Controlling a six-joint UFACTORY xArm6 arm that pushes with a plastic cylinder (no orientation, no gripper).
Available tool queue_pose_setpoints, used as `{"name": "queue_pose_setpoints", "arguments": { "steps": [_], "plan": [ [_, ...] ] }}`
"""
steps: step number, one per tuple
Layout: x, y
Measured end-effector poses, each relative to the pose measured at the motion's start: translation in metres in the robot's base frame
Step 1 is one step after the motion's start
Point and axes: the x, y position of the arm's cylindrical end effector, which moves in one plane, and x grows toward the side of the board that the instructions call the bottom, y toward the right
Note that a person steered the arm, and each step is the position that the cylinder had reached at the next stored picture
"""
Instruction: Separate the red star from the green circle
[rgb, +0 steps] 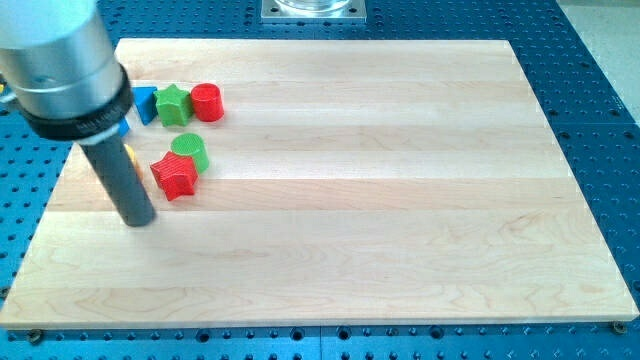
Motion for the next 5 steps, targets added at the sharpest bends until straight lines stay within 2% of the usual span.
{"name": "queue_pose_setpoints", "arguments": {
  "steps": [2,3,4,5],
  "plan": [
    [-0.016,-0.008],
    [-0.050,0.009],
    [-0.085,0.051],
    [-0.079,0.066]
  ]
}}
